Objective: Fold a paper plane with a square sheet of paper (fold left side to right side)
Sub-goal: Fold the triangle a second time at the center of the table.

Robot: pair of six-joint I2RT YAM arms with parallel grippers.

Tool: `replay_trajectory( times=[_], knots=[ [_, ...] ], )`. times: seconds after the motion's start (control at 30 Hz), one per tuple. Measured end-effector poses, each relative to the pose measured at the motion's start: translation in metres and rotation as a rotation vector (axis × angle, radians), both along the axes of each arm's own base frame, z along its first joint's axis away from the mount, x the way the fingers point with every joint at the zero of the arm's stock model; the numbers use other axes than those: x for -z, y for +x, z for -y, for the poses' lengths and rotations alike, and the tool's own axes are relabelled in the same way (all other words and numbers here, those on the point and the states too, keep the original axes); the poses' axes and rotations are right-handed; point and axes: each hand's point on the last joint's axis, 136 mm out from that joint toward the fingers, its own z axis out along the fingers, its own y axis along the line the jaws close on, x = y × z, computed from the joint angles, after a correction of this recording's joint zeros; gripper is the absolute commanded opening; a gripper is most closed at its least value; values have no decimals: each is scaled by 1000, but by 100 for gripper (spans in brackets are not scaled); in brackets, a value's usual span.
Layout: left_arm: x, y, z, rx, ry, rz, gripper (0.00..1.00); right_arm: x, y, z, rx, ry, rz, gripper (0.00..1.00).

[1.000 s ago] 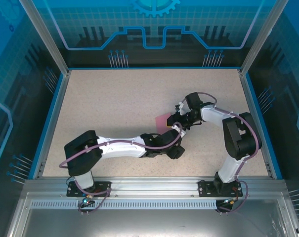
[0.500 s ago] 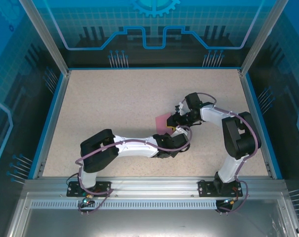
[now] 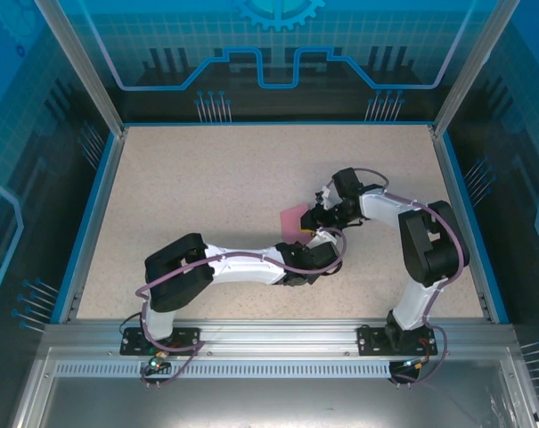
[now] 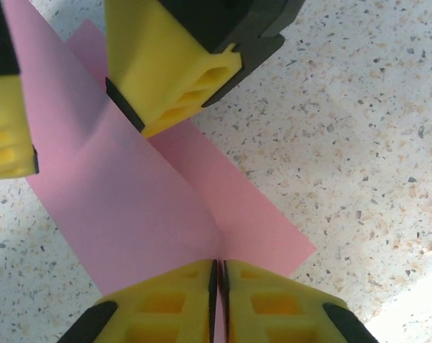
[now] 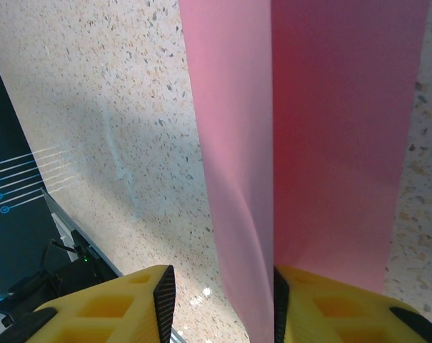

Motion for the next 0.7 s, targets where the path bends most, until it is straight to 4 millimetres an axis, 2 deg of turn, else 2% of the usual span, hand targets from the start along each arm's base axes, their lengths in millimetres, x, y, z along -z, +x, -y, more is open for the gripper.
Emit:
replay_trajectory(
  times=[0.1,0.4,0.5,0.7],
  knots=[
    [0,0,0,0,0,-1,0,-2,2,-1,0,2,7,42],
    [-2,-4,-3,4,-17,-17,0,-9,10,-1,4,11,48,46],
    [-6,-5,-5,6,-44,-28,0,-23,22,4,24,22,100,51],
    [-12,-3,-10,-3,-101,-57,0,-71,51,31,104,19,286,56]
  ],
)
